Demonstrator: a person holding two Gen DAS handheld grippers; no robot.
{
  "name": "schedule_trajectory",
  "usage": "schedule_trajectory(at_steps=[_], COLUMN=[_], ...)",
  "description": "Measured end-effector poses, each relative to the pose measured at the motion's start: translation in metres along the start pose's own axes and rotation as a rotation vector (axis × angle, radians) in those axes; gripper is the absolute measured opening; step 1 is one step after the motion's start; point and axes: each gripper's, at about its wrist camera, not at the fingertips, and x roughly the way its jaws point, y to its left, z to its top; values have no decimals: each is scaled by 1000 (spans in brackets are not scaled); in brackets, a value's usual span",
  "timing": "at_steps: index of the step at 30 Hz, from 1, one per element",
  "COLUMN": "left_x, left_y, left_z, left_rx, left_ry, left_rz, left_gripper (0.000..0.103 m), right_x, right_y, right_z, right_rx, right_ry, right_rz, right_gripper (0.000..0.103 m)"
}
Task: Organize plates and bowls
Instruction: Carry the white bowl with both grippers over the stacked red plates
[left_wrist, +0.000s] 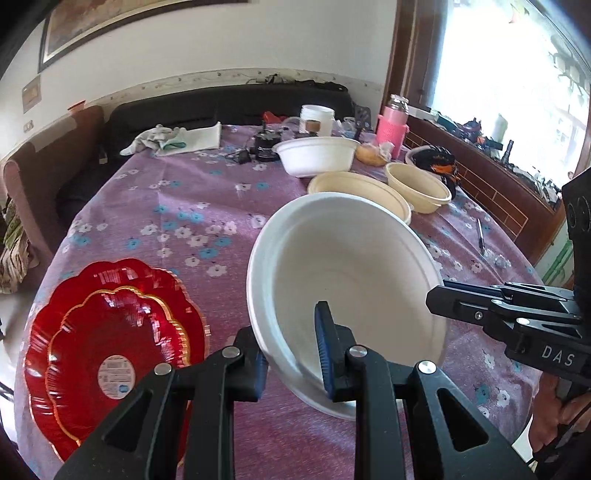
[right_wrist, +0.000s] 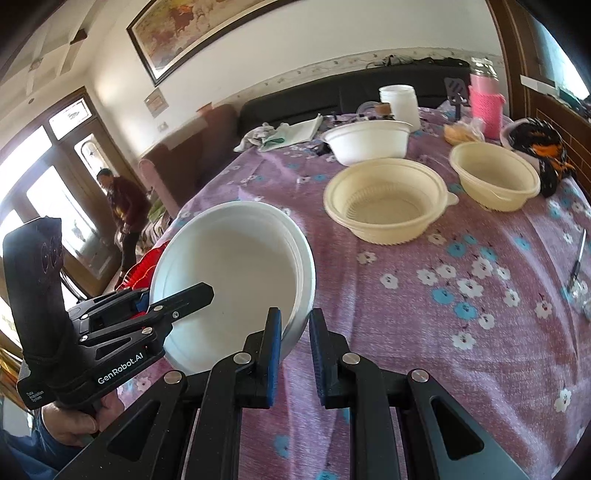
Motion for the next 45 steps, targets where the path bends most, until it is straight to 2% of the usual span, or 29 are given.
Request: schedule_trajectory(at_steps=[8, 15, 20, 25, 31, 39, 45], left_x=[-17, -33, -35, -26, -21, -16, -16], left_y=[37, 87, 123, 152, 163, 163, 161], left_z=[-2, -15, -27, -44, -51, -54, -55], left_rx=[-70, -158, -230, -295, -318, -320, -316], left_ry=[-32, -38, -26, 19, 33, 33, 37], left_rz=[34, 87, 134, 171, 179, 197, 202], left_gripper=[22, 22, 22, 22, 22, 22, 26], right_x=[17, 44, 76, 115, 138, 141, 137], right_y=[36, 76, 107, 126, 137, 138, 137], right_z=[14, 24, 27, 24, 17, 16, 14], right_rx=[-59, -111, -153, -155, -158, -178, -172], right_ry=[21, 67, 122, 193, 237, 227, 220], right_rz=[25, 85, 125, 152, 151, 128, 138], right_gripper=[17, 17, 17, 17, 17, 18, 18])
